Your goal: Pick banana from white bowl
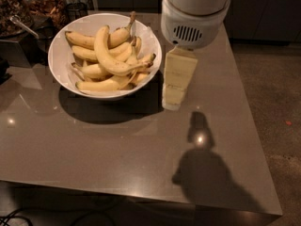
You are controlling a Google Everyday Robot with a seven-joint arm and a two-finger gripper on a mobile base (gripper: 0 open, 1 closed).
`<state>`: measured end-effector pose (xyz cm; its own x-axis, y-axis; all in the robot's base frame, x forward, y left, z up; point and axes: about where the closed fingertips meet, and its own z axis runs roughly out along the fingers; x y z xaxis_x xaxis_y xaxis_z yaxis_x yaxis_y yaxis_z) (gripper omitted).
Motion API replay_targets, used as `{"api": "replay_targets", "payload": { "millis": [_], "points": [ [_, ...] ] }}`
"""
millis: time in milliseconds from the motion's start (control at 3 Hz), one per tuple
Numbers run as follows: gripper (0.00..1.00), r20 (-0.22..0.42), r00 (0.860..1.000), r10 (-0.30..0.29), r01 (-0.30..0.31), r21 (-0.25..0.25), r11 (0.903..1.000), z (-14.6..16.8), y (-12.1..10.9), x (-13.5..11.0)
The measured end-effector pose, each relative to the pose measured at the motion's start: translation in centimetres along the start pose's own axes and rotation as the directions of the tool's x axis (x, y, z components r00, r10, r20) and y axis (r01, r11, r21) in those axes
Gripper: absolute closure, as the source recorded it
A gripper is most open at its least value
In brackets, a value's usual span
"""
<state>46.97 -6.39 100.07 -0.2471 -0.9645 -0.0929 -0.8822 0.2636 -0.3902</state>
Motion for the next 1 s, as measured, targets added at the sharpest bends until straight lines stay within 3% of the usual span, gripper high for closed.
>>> {"api": "replay_targets", "payload": {
  "millis": [333,1000],
  "points": [
    [0.00,0.014,1.000,-0.013,0.013,0.014,0.9998,-0.2,0.2,-0.3],
    [0.00,0.055,0.992,-0.110,0.111,-0.026,0.9935,-0.2,0.1,-5.7]
  ]
}}
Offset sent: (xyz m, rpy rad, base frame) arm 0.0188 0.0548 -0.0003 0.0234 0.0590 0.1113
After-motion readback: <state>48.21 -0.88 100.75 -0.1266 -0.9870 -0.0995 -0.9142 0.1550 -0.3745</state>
